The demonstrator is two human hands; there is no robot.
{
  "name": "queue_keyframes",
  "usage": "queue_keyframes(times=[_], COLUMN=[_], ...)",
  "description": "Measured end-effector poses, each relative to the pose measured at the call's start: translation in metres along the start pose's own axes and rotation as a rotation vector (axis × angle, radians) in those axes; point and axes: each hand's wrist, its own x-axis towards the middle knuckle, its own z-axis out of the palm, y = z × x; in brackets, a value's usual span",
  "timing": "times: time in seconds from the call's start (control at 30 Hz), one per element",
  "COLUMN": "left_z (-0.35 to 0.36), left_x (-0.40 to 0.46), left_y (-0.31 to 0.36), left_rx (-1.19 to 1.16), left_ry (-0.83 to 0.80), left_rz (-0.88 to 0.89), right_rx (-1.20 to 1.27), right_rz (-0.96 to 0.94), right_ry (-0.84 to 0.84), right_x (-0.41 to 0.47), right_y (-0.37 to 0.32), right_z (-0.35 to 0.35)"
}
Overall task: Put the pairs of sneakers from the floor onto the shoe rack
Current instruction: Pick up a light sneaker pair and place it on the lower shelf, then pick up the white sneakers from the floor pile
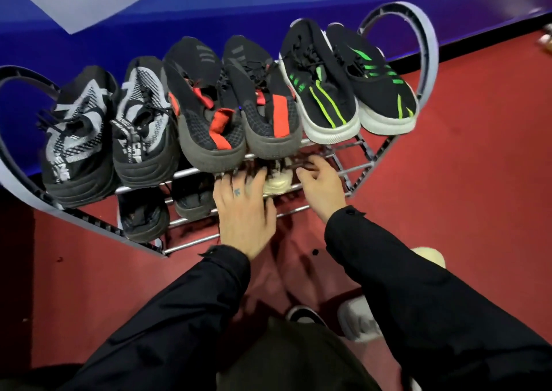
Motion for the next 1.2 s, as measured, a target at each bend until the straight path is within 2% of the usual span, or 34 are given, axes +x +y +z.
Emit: queue_keyframes(times=[0.1,0.17,0.27,0.4,0.53,0.6,0.67,0.87,0.97,1.03,1.07,1.1,1.17,1.2], left_z=[0.009,0.02,0.034,0.056,0.086,0.102,0.11,0.109,0.108,0.107,0.107,0.107,0.107,0.107], left_x=[-0.013,-0.026,-0.05,-0.078,-0.11,-0.124,-0.134,-0.145,-0.151,-0.155,-0.155,-0.156,-0.155,-0.155], left_y=[0.032,0.059,0.1,0.135,0.153,0.156,0.16,0.167,0.162,0.159,0.157,0.156,0.155,0.155], left_rx=[-0.2,-0.284,-0.309,-0.344,-0.235,-0.238,-0.255,-0.209,-0.198,-0.155,-0.13,-0.11,-0.103,-0.116], left_ry=[-0.05,-0.215,-0.467,-0.781,-1.052,-1.091,-1.108,-1.118,-1.151,-1.189,-1.211,-1.232,-1.267,-1.276], left_rz=[0.215,0.301,0.42,0.437,0.415,0.399,0.357,0.305,0.255,0.229,0.222,0.216,0.198,0.182], right_rx=[0.031,-0.05,-0.1,-0.308,-0.307,-0.271,-0.27,-0.138,-0.26,-0.343,-0.297,-0.139,0.262,0.472], right_rz=[0.012,0.03,0.16,0.276,0.424,0.538,0.658,0.969,0.96,0.922,0.885,0.846,0.76,0.732], right_ry=[0.005,0.013,0.08,0.153,0.296,0.401,0.431,0.239,0.089,0.075,0.131,0.234,0.47,0.522], right_x=[-0.042,-0.066,-0.102,-0.158,-0.215,-0.24,-0.259,-0.288,-0.287,-0.283,-0.282,-0.282,-0.284,-0.285], right_y=[0.028,0.059,0.104,0.146,0.183,0.199,0.22,0.264,0.269,0.27,0.27,0.265,0.251,0.245], right_z=[-0.033,-0.06,-0.108,-0.169,-0.204,-0.213,-0.215,-0.187,-0.177,-0.171,-0.168,-0.165,-0.167,-0.173])
